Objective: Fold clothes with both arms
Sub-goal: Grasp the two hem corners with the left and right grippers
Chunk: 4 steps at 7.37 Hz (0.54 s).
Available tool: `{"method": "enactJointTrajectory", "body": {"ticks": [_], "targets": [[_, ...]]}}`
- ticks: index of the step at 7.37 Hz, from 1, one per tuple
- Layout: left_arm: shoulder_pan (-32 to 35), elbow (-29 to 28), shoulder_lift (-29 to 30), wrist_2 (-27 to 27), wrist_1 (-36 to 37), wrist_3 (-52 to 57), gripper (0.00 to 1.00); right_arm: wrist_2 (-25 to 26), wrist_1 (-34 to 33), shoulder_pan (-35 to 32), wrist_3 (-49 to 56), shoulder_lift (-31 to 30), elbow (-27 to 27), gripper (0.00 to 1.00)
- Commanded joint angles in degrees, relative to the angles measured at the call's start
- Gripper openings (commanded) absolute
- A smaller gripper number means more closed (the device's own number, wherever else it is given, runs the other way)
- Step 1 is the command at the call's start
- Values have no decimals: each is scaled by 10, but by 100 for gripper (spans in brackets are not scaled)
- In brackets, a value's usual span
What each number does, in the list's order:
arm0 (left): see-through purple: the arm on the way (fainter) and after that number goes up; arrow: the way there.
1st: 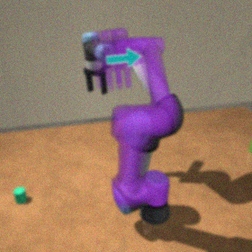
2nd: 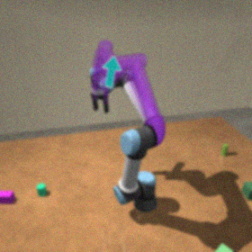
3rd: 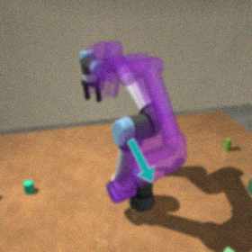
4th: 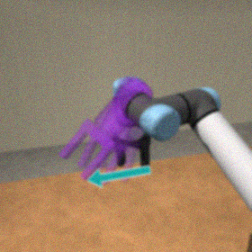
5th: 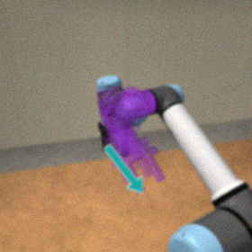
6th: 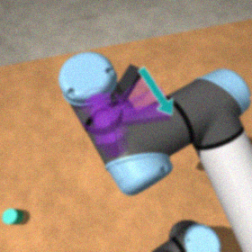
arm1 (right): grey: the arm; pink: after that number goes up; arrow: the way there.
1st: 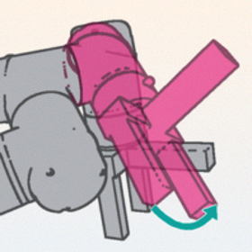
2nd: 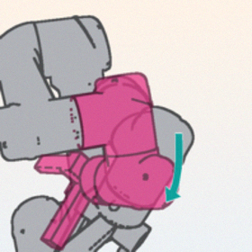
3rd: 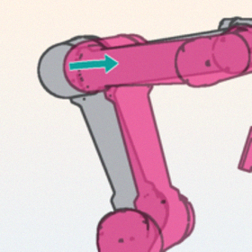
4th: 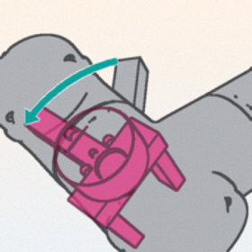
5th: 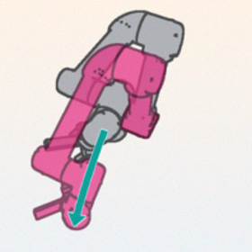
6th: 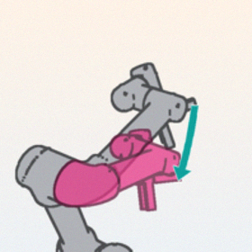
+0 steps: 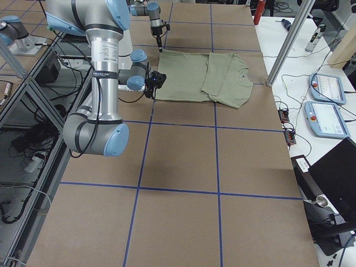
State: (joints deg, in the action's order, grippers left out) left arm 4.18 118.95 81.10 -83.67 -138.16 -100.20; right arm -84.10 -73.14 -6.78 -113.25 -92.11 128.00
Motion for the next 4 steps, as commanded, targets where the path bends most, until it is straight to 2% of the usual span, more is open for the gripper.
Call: {"method": "enactJointTrajectory", "body": {"ticks": [1,2,3,4], "targets": [[3,19,10,-10,0,0,0,45,-31,43,-119,3,-4,94],[3,23,10,-10,0,0,0,68,-31,61,-137,13,-12,91],[3,24,11,-10,0,0,0,74,-38,63,-137,49,-40,91],[3,25,11,-10,0,0,0,75,-74,65,-137,99,-65,91]]}}
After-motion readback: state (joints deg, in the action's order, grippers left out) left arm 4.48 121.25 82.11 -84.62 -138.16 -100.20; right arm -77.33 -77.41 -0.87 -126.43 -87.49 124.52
